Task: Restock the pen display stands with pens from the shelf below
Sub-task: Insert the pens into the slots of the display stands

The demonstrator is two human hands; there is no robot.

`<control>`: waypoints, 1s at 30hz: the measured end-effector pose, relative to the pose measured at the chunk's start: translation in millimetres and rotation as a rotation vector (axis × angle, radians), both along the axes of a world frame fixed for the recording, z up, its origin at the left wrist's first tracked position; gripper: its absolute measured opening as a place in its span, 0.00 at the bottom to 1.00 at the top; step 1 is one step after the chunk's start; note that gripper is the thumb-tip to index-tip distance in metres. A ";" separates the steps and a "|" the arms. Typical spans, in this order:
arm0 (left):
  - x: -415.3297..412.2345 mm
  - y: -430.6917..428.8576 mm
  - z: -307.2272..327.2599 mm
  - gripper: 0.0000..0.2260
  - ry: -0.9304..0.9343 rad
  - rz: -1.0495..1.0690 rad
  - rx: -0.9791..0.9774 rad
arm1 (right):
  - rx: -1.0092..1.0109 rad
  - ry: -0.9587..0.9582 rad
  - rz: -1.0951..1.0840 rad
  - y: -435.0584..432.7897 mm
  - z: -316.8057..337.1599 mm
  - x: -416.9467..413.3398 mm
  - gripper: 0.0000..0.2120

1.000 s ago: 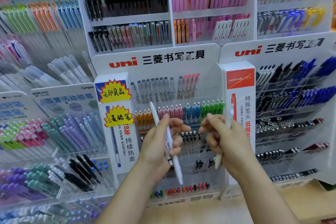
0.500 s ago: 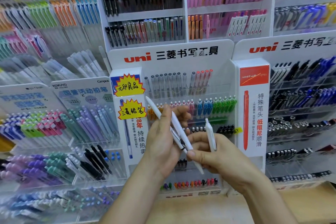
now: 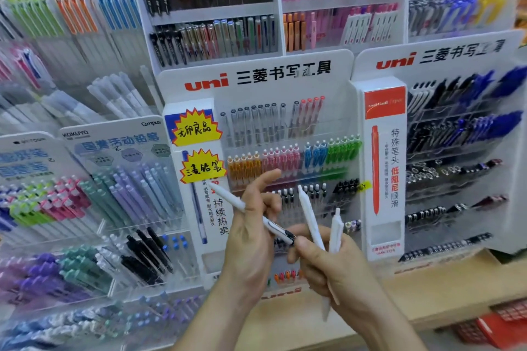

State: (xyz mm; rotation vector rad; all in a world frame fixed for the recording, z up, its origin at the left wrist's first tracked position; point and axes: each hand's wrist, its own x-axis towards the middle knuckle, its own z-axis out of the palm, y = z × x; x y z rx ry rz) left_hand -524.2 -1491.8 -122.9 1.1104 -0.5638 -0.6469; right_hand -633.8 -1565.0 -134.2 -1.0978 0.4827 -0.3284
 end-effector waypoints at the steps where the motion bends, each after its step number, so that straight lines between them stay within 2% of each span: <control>1: -3.6 -0.4 -2.7 0.21 0.019 -0.023 0.006 | 0.015 -0.002 -0.045 -1.2 -3.5 -2.2 0.09; 6: -29.6 -6.1 -11.7 0.23 -0.046 -0.094 0.136 | 0.174 -0.072 -0.281 -13.2 -7.8 -11.5 0.01; 10: -45.2 -11.2 -10.0 0.23 0.060 -0.230 0.164 | 0.200 -0.082 -0.344 -26.7 -5.9 -18.4 0.08; 13: -46.2 -17.5 -14.7 0.19 0.232 -0.207 0.146 | 0.126 -0.073 -0.391 -42.0 -3.7 -25.5 0.17; 15: -39.0 -16.7 -14.1 0.18 0.207 -0.145 0.202 | 0.058 -0.109 -0.464 -59.1 2.6 -33.3 0.16; 17: -22.8 -11.6 -11.5 0.18 -0.087 0.029 0.402 | -0.031 -0.145 -0.539 -77.1 13.7 -40.1 0.10; 20: 18.8 6.5 -7.7 0.18 -0.872 0.403 0.705 | -0.190 -0.155 -0.585 -90.9 29.0 -41.9 0.07; 21: 34.2 11.7 -9.0 0.17 -1.103 0.458 0.785 | -0.238 -0.148 -0.578 -90.2 33.0 -39.3 0.07; 23: 58.3 16.8 -13.2 0.17 -1.412 0.414 0.904 | -0.323 -0.124 -0.538 -84.0 37.8 -31.1 0.08; 27: 71.3 6.7 -3.9 0.19 -1.618 0.252 1.227 | -0.458 -0.090 -0.435 -67.8 39.5 -11.9 0.06; 30: 77.3 0.7 2.2 0.14 -1.673 0.220 1.312 | -0.550 -0.033 -0.411 -61.6 36.3 1.4 0.08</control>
